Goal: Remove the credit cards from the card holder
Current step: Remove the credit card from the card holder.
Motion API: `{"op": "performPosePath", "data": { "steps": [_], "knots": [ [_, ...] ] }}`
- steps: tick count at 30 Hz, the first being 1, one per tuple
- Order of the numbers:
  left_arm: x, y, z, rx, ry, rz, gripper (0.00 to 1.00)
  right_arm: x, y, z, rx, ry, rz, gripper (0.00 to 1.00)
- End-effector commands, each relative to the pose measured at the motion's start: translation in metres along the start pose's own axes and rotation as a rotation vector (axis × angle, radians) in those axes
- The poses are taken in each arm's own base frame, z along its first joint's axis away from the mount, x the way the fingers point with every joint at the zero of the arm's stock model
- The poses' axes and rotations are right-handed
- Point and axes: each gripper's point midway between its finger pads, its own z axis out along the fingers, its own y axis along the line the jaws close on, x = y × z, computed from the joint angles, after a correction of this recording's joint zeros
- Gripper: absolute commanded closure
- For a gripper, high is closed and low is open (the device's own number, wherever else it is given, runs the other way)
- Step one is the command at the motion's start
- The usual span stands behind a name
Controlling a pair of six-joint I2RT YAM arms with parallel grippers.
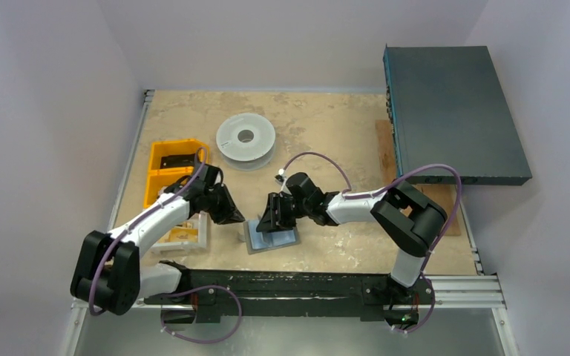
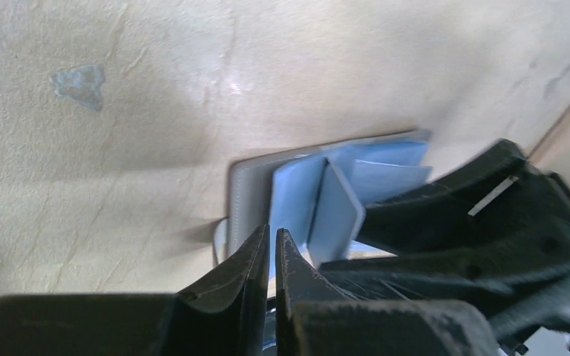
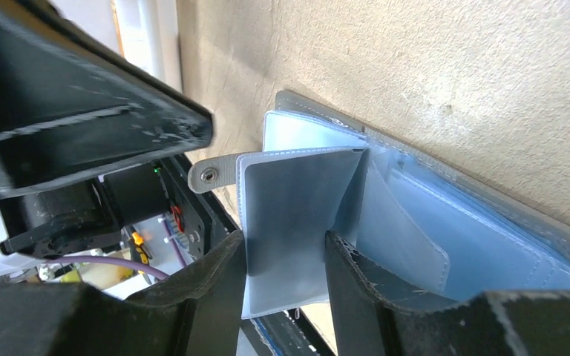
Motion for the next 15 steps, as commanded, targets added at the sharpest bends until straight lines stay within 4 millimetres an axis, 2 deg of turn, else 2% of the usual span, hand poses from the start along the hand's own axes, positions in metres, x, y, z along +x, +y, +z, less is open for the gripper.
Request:
{"op": "performPosePath", "data": {
  "steps": [1, 8, 12, 15],
  "knots": [
    [-0.007, -0.019, -0.021, 0.048, -0.048, 0.058, 0.93, -0.004, 0.016, -0.008, -0.079, -0.013, -0.003, 0.61],
    [0.001, -0.035, -0.004, 0.117, 0.021, 0.02, 0.93, -0.004, 0.016, -0.007, -0.09, -0.013, 0.005, 0.62],
    [-0.001, -0.04, 0.006, 0.128, 0.035, 0.009, 0.93, -0.004, 0.017, -0.008, -0.096, -0.014, 0.003, 0.62],
    [-0.001, -0.04, 0.014, 0.126, 0.054, 0.003, 0.94, -0.004, 0.02, -0.01, -0.104, -0.016, -0.005, 0.58]
  ]
}}
